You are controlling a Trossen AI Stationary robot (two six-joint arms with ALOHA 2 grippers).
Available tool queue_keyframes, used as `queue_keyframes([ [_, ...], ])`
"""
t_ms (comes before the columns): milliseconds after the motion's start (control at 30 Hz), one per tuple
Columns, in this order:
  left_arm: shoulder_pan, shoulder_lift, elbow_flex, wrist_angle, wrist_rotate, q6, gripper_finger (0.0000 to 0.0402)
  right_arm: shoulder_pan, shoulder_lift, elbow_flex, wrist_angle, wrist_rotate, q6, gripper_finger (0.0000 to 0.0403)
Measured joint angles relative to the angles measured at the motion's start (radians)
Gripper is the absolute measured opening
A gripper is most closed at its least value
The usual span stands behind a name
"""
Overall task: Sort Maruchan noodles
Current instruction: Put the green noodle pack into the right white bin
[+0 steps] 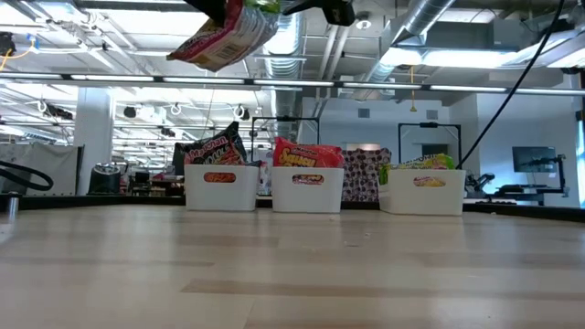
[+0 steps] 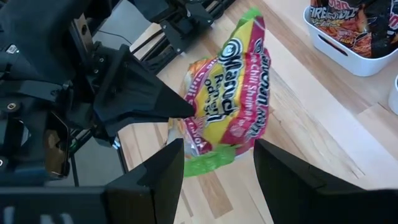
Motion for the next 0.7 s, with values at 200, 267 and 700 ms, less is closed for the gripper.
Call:
queue_keyframes([
  [200, 0.023, 0.0, 0.0, 0.066, -0.002, 0.046, 0.0, 0.0, 0.0, 0.0, 0.0, 0.001, 0.0, 0.0219],
  [267, 0.029, 0.0, 0.0, 0.095, -0.002, 0.063, 0.0, -0.002, 0.0, 0.0, 0.0, 0.001, 0.0, 0.0219],
  [700, 0.045, 0.0, -0.001, 0.157, -0.051, 0.109, 0.0, -0.028, 0.0, 0.0, -0.047, 0.032, 0.073, 0.0219],
])
